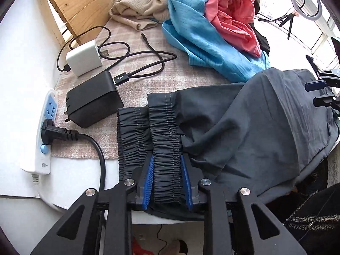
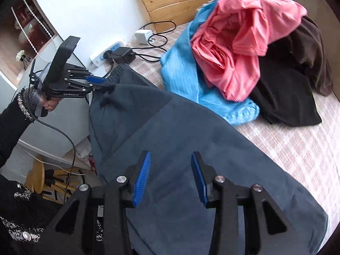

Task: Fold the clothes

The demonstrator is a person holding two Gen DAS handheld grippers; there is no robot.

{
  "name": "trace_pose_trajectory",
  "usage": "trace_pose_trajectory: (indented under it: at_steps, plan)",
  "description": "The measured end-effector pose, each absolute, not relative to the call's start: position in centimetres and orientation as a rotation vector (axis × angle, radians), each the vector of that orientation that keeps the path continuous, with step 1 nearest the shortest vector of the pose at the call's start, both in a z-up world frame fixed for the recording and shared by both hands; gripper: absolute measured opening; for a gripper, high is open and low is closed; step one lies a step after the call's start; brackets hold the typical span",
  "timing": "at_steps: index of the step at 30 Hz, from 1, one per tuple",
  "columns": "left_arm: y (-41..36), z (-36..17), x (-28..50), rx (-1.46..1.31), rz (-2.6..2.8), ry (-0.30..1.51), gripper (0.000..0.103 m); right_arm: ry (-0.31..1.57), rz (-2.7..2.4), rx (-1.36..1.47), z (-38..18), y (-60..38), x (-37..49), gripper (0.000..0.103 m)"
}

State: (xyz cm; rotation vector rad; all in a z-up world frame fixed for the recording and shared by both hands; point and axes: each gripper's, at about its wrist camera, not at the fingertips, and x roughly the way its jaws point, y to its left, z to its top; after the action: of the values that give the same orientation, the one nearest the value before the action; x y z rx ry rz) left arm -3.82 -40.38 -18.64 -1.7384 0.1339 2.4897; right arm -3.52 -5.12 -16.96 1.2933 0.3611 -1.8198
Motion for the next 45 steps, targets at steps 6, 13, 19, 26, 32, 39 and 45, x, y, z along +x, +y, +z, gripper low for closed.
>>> trace_pose_trajectory:
  at_steps: [6,13,19,26,32,39,45]
  plan:
    - [-41.0,-19.0,-4.0,-1.778,2.513,0.186,0.010,0.284,-1.808,1.419,-19.1,-1.4,-3.2,0.039]
    - [-39.2,-16.3,-4.1,-1.643,2.548,0.247,0.018,0.334,-1.759,1.460,-20.7,-0.8,-1.1,0.039]
    - [-35.1,-18.3,-7.4,-1.627,2.444,0.323,0.021,0.368,-1.738,1.499,-22.4,0.6,1.9,0.039]
    - [-31.7,-18.9,-9.0,-1.637,2.451,0.572,0.021,0.285,-1.723,1.553,-21.8,5.1,6.4,0.039]
    - [-25.1,-12.2,-6.0,-1.399,2.389,0.536,0.023,-0.087,-2.247,1.549,-15.4,22.6,8.7,0.039]
    - [-6.1,-11.0,0.0,-1.183,2.017,0.474,0.032,-0.372,-2.696,1.729,-15.2,44.5,11.3,0.039]
    - [10.4,-14.5,5.6,-1.140,1.760,0.580,0.034,-0.564,-2.687,1.708,-17.2,53.1,8.9,0.047]
